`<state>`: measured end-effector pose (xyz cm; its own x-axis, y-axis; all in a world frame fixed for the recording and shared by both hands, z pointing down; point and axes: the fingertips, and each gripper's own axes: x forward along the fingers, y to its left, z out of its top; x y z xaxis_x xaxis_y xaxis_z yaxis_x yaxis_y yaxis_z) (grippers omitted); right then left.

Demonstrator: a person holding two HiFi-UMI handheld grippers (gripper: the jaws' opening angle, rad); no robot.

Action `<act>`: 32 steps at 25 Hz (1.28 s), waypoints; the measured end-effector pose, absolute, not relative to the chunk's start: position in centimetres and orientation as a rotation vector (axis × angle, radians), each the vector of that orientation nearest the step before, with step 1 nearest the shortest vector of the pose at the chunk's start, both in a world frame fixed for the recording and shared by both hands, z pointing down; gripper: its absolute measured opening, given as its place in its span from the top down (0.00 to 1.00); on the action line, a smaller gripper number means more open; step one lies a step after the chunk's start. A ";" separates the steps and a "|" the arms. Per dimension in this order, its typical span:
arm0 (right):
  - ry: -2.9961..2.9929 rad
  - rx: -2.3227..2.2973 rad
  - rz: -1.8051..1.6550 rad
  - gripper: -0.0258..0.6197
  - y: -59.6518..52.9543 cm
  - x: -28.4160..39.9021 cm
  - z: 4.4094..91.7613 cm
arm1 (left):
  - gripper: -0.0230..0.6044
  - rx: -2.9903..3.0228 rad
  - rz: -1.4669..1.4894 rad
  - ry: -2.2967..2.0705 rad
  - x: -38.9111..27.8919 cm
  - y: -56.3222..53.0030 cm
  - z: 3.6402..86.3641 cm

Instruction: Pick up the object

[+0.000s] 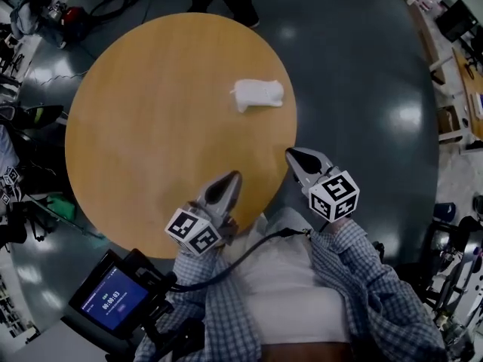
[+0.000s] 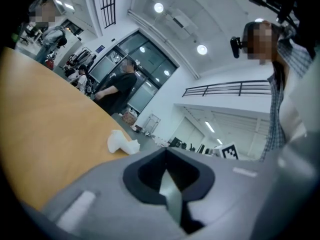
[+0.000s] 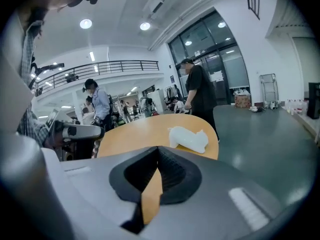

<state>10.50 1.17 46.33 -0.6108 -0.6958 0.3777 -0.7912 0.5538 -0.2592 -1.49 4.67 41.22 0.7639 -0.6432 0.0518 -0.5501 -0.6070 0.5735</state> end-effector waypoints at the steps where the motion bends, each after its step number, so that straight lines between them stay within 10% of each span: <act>1: -2.549 1.213 0.562 0.96 0.9 10.2 46.4 | 0.97 2.376 -0.208 -0.896 -1.6 4.5 41.1; 8: -2.408 0.964 0.221 0.95 -2.1 10.0 47.2 | 0.97 2.284 -0.218 -0.954 -2.0 4.0 40.9; 24: -2.097 0.346 -0.142 0.43 -13.0 4.8 52.4 | 0.97 2.193 -0.213 -1.180 -4.6 2.2 41.0; 32: -1.963 0.161 -0.163 0.37 -14.7 3.9 56.1 | 0.97 2.133 -0.235 -1.269 -5.8 2.1 41.5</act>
<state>3.85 -14.67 56.09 -0.3853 -0.1888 0.9033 -0.0371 0.9812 0.1892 -5.83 2.12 41.51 0.5184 -0.8396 0.1621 -0.7256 -0.3316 0.6029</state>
